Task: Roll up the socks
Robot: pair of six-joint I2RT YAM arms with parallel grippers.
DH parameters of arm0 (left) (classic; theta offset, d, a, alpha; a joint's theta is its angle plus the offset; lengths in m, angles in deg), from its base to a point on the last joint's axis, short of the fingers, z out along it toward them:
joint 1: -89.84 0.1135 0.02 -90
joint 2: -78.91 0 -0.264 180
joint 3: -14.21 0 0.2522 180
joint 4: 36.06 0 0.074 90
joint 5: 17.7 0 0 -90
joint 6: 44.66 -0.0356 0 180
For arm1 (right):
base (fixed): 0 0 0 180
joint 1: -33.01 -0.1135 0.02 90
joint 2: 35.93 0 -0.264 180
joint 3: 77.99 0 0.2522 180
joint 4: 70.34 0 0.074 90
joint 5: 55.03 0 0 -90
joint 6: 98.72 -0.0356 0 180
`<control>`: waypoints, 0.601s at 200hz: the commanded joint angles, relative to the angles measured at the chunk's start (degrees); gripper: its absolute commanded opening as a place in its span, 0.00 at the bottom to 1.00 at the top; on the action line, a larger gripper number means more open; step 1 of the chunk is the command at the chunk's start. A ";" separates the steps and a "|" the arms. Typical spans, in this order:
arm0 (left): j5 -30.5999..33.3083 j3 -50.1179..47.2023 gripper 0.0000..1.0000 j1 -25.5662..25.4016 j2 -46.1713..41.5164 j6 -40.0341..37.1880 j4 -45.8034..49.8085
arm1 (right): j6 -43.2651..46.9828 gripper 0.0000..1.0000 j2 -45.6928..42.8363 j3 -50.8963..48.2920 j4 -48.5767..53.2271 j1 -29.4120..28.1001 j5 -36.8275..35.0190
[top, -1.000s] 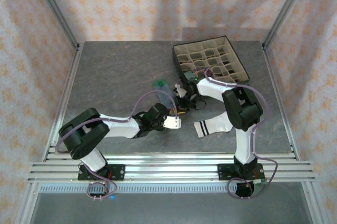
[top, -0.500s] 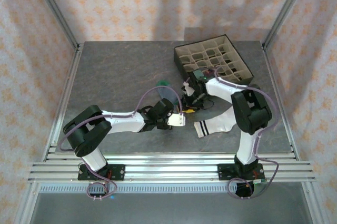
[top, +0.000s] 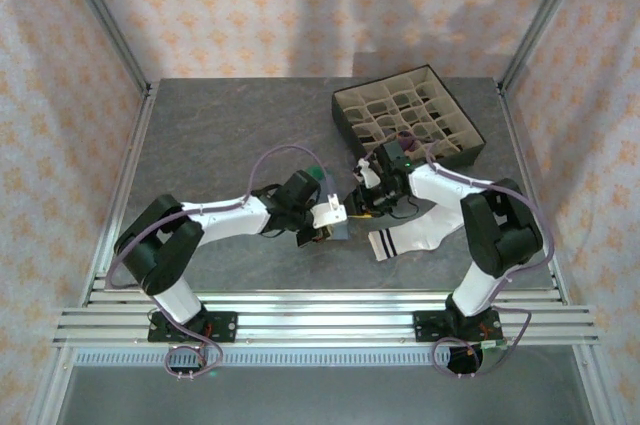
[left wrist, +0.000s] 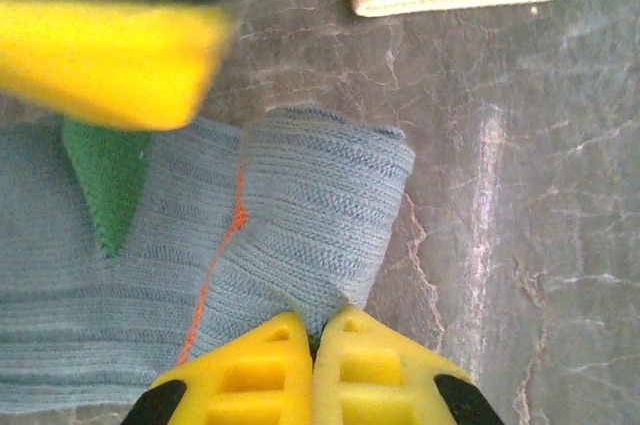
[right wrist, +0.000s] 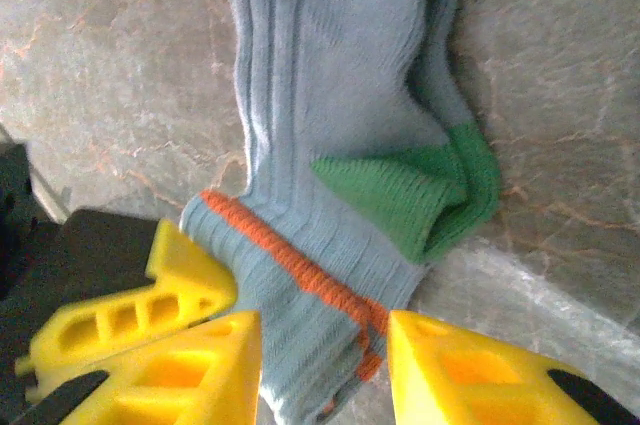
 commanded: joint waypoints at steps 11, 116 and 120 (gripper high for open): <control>-12.34 2.90 0.00 3.00 4.52 6.38 6.87 | 2.63 0.40 -3.08 -3.25 -6.30 -1.32 4.25; -20.57 9.76 0.00 8.94 16.03 13.17 10.02 | 7.08 0.43 1.55 -5.73 -7.87 -4.77 0.29; -20.95 9.65 0.00 9.27 16.05 13.63 9.46 | 7.21 0.43 1.72 -5.78 -7.81 -4.84 -0.03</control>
